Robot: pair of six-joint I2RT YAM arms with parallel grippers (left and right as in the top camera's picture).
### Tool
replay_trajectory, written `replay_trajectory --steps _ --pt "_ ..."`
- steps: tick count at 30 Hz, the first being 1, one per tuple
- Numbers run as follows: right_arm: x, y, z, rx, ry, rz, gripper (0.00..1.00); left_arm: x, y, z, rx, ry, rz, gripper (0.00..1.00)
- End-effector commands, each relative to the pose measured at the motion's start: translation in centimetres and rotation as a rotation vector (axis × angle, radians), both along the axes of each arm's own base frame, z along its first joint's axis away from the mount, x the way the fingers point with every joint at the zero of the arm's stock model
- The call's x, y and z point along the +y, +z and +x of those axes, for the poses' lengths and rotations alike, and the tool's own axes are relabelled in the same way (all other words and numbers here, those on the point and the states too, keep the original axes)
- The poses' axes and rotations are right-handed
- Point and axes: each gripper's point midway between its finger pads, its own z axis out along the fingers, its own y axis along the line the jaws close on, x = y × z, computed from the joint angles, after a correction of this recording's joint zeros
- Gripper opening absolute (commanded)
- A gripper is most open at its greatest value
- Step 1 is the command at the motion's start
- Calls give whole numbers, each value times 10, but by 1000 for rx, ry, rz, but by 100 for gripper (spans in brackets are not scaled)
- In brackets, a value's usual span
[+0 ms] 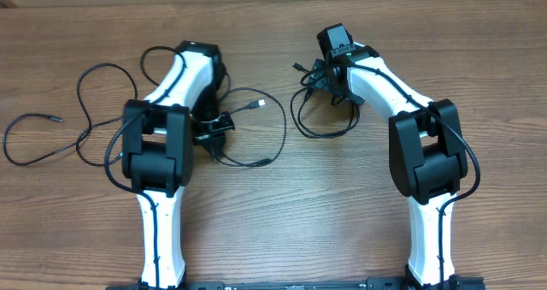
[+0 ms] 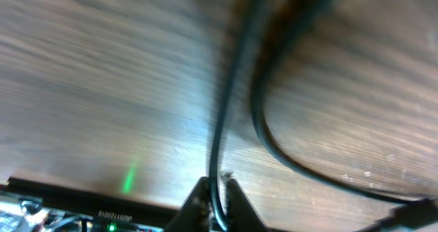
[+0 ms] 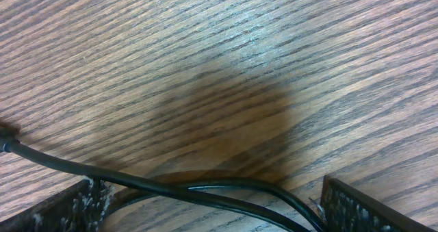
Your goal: Untangle cables
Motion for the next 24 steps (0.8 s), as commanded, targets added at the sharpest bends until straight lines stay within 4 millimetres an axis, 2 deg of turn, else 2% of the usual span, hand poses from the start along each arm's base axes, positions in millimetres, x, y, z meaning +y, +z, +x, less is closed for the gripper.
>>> replay_trajectory --steps 1,7,9,10,11,12,15,20,22,24 --pt "-1 -12 -4 23 -4 -8 100 -18 0 -14 47 -71 -11 13" --pt "-1 -12 -4 23 -4 -8 100 -31 12 -36 128 -171 -24 10" --pt "-1 -12 -4 23 -4 -8 100 -52 14 -42 140 -222 -147 11" --pt "-1 -12 -4 23 -4 -8 100 -60 15 -44 145 -229 -195 16" --pt "-1 -12 -4 23 -4 -8 100 -65 16 -45 145 -237 -222 30" --pt "-1 -12 -4 23 -4 -8 100 -66 15 -45 142 -247 -230 35" --pt "-1 -12 -4 23 -4 -8 100 -65 16 -44 142 -255 -240 38" --pt "-1 -12 -4 23 -4 -8 100 -58 22 -25 84 -241 -266 45" --pt "-1 -12 -4 23 -4 -8 100 -57 27 -11 33 -242 -279 45" --pt "-1 -12 -4 23 -4 -8 100 -57 33 12 -60 -269 -307 45"
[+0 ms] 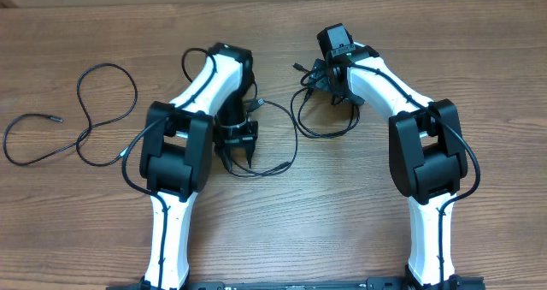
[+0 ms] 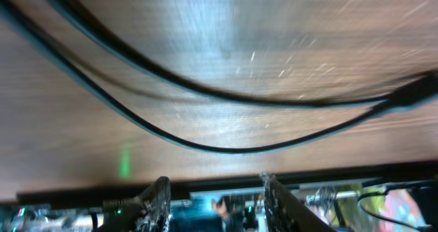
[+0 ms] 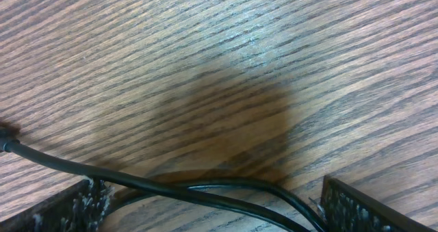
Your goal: Untangle cables
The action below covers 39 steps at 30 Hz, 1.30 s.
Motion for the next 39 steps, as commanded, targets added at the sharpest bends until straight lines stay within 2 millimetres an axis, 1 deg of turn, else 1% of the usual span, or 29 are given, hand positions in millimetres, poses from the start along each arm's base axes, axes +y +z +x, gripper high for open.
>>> replay_trajectory --steps 1,2,4,5,8,9,10,11,12,13,14,16,19,22,24,28,29,32,33,34,37,38,39 --pt "-1 -12 -4 23 -4 -8 100 -1 12 52 -198 -53 -105 44" --pt "-1 -12 -4 23 -4 -8 100 1 13 61 -240 -73 -109 44" --pt "-1 -12 -4 23 -4 -8 100 8 14 91 -369 -130 -96 45" --pt "-1 -12 -4 23 -4 -8 100 11 14 107 -440 -150 -82 50" --pt "-1 -12 -4 23 -4 -8 100 12 9 134 -554 -175 -65 55" --pt "-1 -12 -4 23 -4 -8 100 12 9 140 -580 -191 -67 64" --pt "-1 -12 -4 23 -4 -8 100 12 9 146 -604 -217 -73 63" --pt "-1 -12 -4 23 -4 -8 100 9 8 154 -643 -285 -102 57" --pt "-1 -12 -4 23 -4 -8 100 5 7 157 -661 -356 -145 59" --pt "-1 -12 -4 23 -4 -8 100 2 7 156 -665 -393 -173 61" --pt "-1 -12 -4 23 -4 -8 100 -2 6 155 -666 -439 -203 67" --pt "-1 -12 -4 23 -4 -8 100 -5 4 152 -662 -493 -228 70" --pt "-1 -12 -4 24 -4 -8 100 -5 -1 153 -666 -512 -234 71" --pt "-1 -12 -4 23 -4 -8 100 -6 -11 154 -677 -511 -238 70" --pt "-1 -12 -4 24 -4 -8 100 -8 -21 152 -674 -515 -239 68" --pt "-1 -12 -4 23 -4 -8 100 -18 -38 140 -652 -523 -270 62" --pt "-1 -12 -4 24 -4 -8 100 -20 -43 137 -642 -528 -272 56" --pt "-1 -12 -4 23 -4 -8 100 -23 -54 128 -624 -539 -275 46" --pt "-1 -12 -4 23 -4 -8 100 -24 -57 126 -622 -541 -276 42" --pt "-1 -12 -4 23 -4 -8 100 -25 -61 124 -621 -543 -278 35" --pt "-1 -12 -4 23 -4 -8 100 -26 -65 122 -618 -547 -279 20" --pt "-1 -12 -4 23 -4 -8 100 -26 -65 122 -618 -544 -274 11" --pt "-1 -12 -4 23 -4 -8 100 -26 -65 123 -620 -537 -270 7"
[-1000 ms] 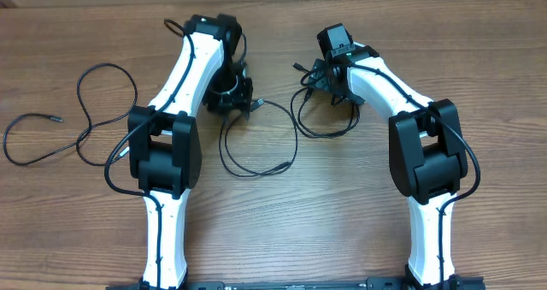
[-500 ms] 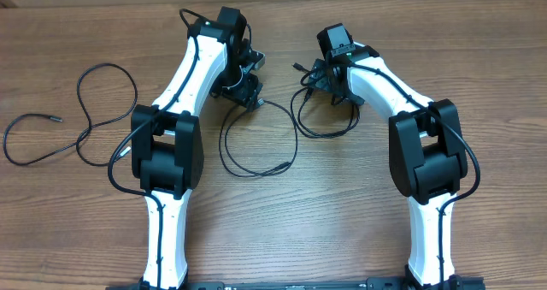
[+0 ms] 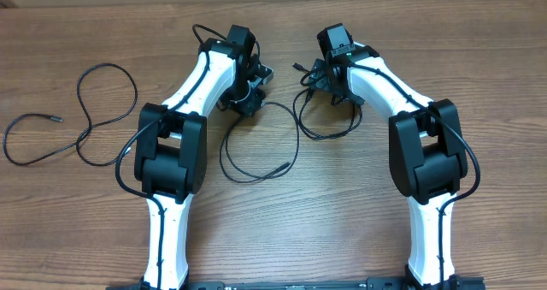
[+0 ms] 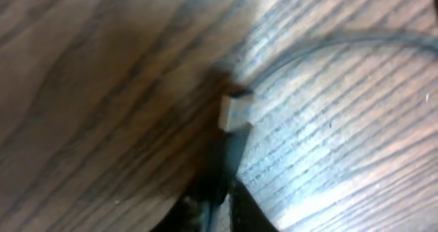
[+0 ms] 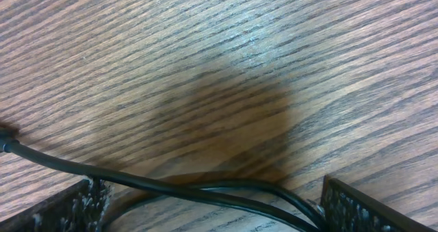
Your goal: Untangle cables
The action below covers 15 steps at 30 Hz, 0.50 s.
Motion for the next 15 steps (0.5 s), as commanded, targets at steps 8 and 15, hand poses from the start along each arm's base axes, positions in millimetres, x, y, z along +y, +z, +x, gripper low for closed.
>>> replay_trajectory --steps 8,15 --pt "-1 -12 -4 24 -3 -7 100 64 -20 -4 -38 338 384 4" --pt "-1 -12 -4 24 -3 -7 100 125 27 6 -199 607 599 4"
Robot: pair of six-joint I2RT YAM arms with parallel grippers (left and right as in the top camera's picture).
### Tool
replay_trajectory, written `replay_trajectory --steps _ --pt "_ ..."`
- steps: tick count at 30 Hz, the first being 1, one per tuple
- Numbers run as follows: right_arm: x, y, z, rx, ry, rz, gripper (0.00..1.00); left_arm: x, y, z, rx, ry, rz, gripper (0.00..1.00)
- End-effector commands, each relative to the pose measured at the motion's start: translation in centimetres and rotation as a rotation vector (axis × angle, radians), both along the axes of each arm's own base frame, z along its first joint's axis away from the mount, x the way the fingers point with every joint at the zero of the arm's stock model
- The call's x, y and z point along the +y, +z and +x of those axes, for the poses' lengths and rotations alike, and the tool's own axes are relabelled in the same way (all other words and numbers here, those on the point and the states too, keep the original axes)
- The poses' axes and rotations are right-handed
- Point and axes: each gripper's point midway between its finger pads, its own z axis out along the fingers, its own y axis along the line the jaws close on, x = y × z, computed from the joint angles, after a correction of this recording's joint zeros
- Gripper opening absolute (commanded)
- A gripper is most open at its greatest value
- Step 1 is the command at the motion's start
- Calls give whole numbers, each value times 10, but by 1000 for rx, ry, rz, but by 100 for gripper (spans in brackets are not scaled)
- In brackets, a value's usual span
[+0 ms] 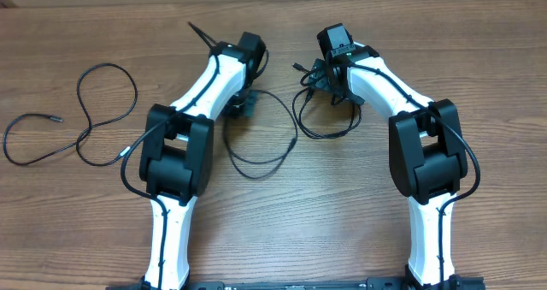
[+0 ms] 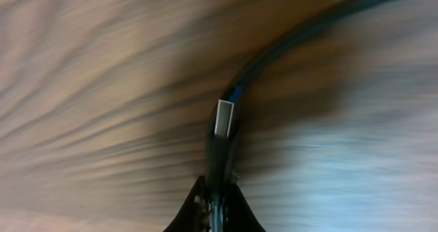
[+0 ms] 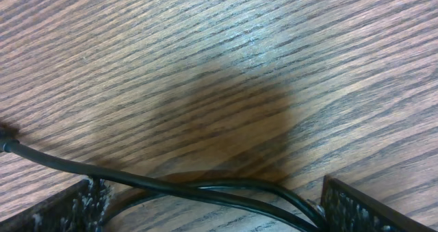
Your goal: Untangle cables
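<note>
In the left wrist view my left gripper [image 2: 217, 185] is shut on a black cable [image 2: 287, 40] just behind its silver plug [image 2: 224, 117]. From above, the left gripper [image 1: 244, 103] sits at the back middle of the table. That cable's loop [image 1: 293, 129] trails toward the front. My right gripper [image 1: 328, 73] stands open over a bunched black cable [image 1: 323, 133]. Two of its strands [image 3: 205, 189] cross between the right fingers [image 3: 359, 204].
A third, separate black cable [image 1: 85, 127] lies in loose loops at the far left of the wooden table [image 1: 342, 213]. The two cable loops in the middle lie close beside each other.
My left wrist has turned and shifted slightly toward the back, still shut on the cable by its plug. The trailing loop has been drawn up behind it. The right gripper has not moved.
My left gripper was shut on the cable left of centre. Then it stood open over the loop nearer the middle. Then it was shut on the cable by the plug at the back, where it holds now. The right gripper stayed open over its bunch throughout.
</note>
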Motion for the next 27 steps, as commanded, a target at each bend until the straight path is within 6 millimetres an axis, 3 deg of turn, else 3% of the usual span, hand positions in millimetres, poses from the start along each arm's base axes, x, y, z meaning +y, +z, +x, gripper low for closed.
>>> replay_trajectory --steps 1,3,10,13,16,20,22,24,25,27 --pt "-1 -12 -4 24 -3 -8 100 65 31 11 -141 205 195 4" --pt "-1 -12 -4 24 -4 -7 100 69 43 15 -169 232 153 4" --pt "-1 -12 -4 24 -3 -8 100 115 90 18 -268 363 122 4" --pt "-1 -12 -4 24 -3 -8 100 101 92 17 -227 338 -77 4" --pt "-1 -12 -4 24 -3 -8 100 84 84 4 -128 329 -239 4" --pt "-1 -12 -4 24 -3 -8 100 78 73 -17 -23 367 -258 4" --pt "-1 -12 -4 24 -3 -8 100 64 71 -26 29 362 -303 4" --pt "-1 -12 -4 24 -3 -8 100 48 71 -33 75 335 -365 26" --pt "-1 -12 -4 24 -3 -8 100 44 72 -37 92 317 -379 45" --pt "-1 -12 -4 24 -3 -8 100 40 73 -43 126 294 -395 57"
